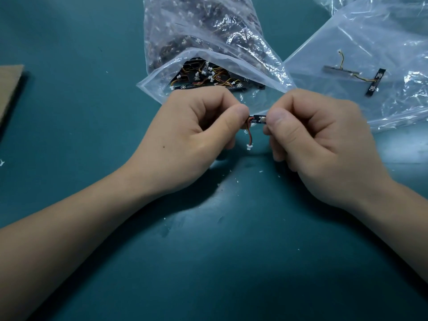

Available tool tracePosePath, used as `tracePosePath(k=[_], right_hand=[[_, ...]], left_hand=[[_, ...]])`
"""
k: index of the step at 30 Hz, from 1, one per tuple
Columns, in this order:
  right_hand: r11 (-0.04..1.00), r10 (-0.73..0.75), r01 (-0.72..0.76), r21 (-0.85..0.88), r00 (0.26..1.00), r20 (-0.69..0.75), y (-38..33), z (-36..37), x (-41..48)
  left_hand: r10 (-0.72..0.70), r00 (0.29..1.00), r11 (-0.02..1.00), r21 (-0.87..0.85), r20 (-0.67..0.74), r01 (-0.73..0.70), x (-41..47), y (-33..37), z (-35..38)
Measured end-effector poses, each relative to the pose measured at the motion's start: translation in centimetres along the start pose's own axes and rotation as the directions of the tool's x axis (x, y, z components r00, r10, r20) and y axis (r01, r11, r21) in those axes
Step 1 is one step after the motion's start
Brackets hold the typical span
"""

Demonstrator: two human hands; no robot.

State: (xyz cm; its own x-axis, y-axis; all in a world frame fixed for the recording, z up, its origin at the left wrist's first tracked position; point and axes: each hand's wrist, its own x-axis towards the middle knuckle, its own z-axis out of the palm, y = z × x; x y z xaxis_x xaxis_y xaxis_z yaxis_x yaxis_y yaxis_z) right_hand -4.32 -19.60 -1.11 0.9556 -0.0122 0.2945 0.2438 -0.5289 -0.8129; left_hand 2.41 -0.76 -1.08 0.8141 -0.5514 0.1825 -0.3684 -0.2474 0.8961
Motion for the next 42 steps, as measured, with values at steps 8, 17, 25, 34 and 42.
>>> tracePosePath(k=[8, 17, 25, 34, 42], right_hand=[[0.998, 0.058, -0.058, 0.002, 0.996, -0.066, 0.15, 0.09, 0.34], [0.999, 0.027, -0.027, -0.023, 0.999, -0.024, -0.02, 0.02, 0.13], [0.996, 0.005, -0.007, -0.087, 1.000, -0.025, 0.09, 0.17, 0.29], [0.986, -0.084, 0.085, -0.144, 0.996, 0.013, 0.22, 0.20, -0.06], [0.999, 0.001, -0.005, 0.038, 0.996, 0.085, 0.34, -0.06, 0.20]], left_hand=[[0.003, 1.000, 1.000, -0.021, 0.021, -0.002, -0.22, 0.33, -0.03], [-0.008, 1.000, 1.000, 0.006, 0.022, 0.008, -0.26, 0.37, -0.01], [0.005, 1.000, 1.000, 0.010, -0.020, -0.005, 0.02, 0.12, -0.18], [0.056, 0.997, 0.998, 0.033, 0.056, -0.058, -0.09, 0.14, -0.42], [0.059, 0.998, 0.998, 0.024, 0.034, -0.060, -0.19, 0.27, -0.28]])
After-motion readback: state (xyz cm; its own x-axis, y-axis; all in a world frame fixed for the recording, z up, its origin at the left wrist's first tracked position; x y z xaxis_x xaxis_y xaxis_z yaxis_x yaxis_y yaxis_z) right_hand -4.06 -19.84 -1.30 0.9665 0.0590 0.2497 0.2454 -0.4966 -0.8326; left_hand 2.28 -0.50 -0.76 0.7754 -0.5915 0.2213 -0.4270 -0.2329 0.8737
